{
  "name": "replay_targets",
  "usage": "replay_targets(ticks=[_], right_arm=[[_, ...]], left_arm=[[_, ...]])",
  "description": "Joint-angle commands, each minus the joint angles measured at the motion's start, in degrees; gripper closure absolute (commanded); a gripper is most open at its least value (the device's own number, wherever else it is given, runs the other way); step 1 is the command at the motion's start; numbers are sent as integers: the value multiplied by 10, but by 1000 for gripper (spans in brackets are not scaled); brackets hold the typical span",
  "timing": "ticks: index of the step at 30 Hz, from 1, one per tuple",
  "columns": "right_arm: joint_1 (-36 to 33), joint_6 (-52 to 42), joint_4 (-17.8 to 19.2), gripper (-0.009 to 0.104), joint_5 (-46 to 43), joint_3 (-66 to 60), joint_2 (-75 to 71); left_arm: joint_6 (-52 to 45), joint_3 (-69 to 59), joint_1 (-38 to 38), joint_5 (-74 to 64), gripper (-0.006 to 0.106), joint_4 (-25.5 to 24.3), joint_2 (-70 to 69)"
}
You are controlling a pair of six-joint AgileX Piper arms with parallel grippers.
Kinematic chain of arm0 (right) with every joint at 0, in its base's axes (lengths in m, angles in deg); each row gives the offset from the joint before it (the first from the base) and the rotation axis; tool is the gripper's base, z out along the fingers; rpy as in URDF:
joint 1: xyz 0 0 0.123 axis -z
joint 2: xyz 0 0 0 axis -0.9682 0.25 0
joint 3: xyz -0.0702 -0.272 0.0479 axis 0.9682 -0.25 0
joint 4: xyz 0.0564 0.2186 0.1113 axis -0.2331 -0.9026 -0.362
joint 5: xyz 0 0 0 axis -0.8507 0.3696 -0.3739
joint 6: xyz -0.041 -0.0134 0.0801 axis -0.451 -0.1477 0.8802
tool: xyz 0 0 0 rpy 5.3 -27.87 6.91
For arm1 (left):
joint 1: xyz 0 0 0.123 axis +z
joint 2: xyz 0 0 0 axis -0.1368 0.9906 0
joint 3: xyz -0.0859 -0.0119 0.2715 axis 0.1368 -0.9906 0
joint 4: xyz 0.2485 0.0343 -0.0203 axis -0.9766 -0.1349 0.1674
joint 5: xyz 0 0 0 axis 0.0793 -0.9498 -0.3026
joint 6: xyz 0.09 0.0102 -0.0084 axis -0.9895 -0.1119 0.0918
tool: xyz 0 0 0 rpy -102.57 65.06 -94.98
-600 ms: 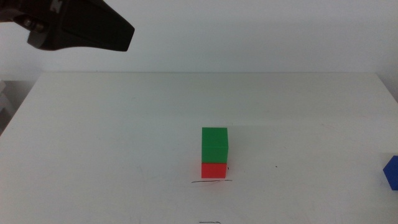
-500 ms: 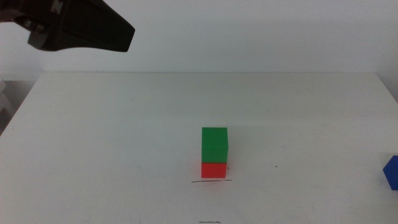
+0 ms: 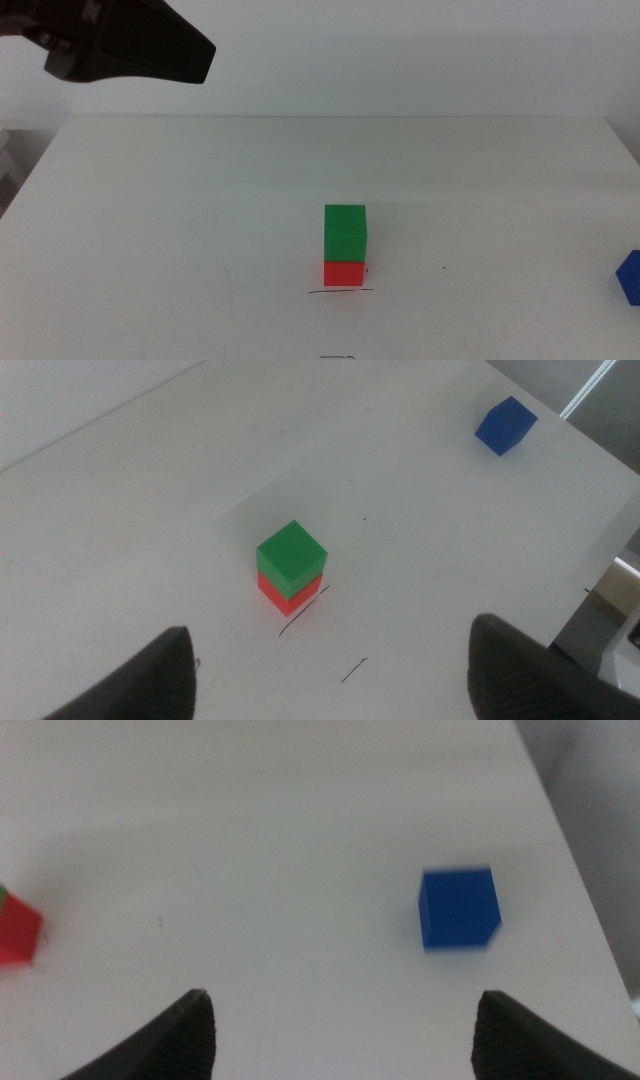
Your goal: Stack red cubes first, then green, then blue cubes in a specific spot.
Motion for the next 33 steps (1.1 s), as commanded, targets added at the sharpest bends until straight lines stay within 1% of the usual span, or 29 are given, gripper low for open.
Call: replay_targets(ticks=[1, 4, 6, 10, 21, 24, 26, 28, 30, 33], right_arm=[[4, -6, 12, 30, 69, 85, 67], [4, -16, 31, 30, 168, 160, 151], [4, -22, 46, 30, 210, 198, 200], [4, -21, 71, 30, 215, 235, 262], [11, -28, 75, 30, 204, 237, 365], [37, -60, 47, 30, 184, 235, 387], [66, -99, 9, 30, 175, 232, 397], [86, -145, -13, 30, 160, 232, 403], [100, -171, -17, 28, 152, 232, 409], [118, -176, -8, 25, 139, 232, 425]], left_arm=[[0, 14, -3, 6, 8, 18, -8], [0, 14, -3, 6, 8, 18, -8], [0, 14, -3, 6, 8, 18, -8], [0, 14, -3, 6, 8, 18, -8], [0, 14, -3, 6, 8, 15, -8], [0, 14, -3, 6, 8, 14, -8], [0, 14, -3, 6, 8, 14, -8], [0, 14, -3, 6, 8, 13, -8], [0, 14, -3, 6, 8, 11, -8], [0, 14, -3, 5, 8, 11, -8]])
